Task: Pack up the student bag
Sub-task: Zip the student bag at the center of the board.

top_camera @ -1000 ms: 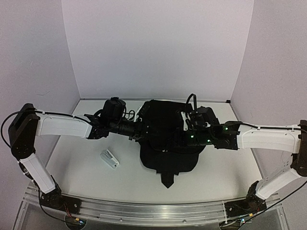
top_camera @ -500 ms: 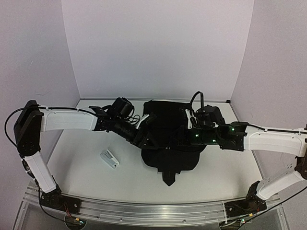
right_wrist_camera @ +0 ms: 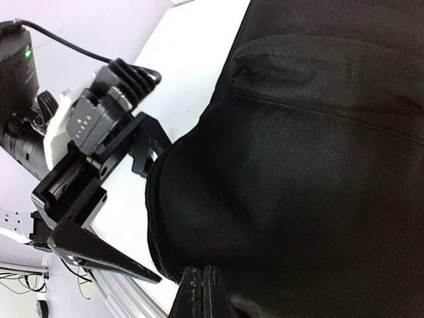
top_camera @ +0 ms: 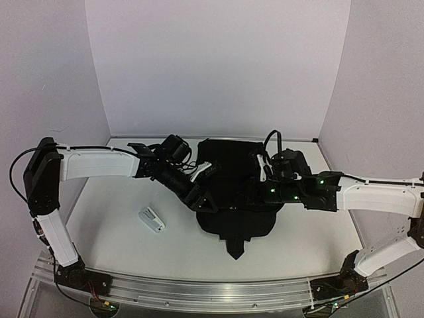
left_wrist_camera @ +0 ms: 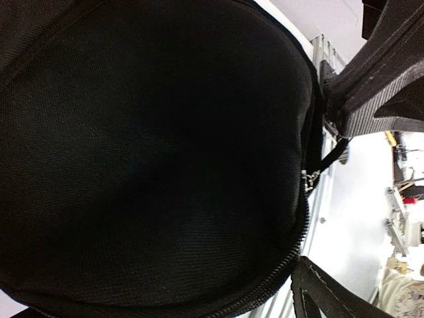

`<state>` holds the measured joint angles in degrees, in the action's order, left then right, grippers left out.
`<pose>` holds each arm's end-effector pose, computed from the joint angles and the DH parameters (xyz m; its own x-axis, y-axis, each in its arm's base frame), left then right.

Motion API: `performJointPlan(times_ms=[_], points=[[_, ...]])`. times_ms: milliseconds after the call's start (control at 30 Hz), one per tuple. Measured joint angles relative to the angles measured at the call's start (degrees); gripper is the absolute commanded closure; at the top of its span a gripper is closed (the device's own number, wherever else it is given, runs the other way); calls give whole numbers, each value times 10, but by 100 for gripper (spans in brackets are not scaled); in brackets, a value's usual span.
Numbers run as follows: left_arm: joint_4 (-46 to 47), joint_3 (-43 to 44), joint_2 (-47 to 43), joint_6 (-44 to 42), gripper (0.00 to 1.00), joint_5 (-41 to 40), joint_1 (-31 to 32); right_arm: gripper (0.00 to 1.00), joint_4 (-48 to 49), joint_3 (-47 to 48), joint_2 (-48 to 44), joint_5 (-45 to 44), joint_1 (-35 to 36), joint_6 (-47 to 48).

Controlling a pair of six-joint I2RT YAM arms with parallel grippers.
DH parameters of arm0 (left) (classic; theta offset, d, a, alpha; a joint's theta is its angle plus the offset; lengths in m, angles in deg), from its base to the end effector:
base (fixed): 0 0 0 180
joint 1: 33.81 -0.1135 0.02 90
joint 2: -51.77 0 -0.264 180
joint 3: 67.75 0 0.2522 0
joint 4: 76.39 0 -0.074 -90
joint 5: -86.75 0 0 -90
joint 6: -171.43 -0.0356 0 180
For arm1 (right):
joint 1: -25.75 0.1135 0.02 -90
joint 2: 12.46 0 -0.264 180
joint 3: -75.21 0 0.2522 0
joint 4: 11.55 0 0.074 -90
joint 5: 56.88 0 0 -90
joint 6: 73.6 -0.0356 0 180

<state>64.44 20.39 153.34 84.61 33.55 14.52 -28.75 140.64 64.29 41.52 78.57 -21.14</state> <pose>0.2370 -0.2984 0.2321 -0.5739 0.5780 -0.5800 0.8094 0.2931 -0.5088 0.1788 0.2444 0.2688 -0.7563 0.0003 -0.6542 -0.5107 0.6247 0.5907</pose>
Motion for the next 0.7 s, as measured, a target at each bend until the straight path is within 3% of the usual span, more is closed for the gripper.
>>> performJointPlan(times_ms=[367,700], points=[[-4,19,24,-59,7,-26,0,100,14,-15,-16,2,0,0],[-70,63,45,-61,7,81,-3,100,26,-29,-19,2,0,-2]])
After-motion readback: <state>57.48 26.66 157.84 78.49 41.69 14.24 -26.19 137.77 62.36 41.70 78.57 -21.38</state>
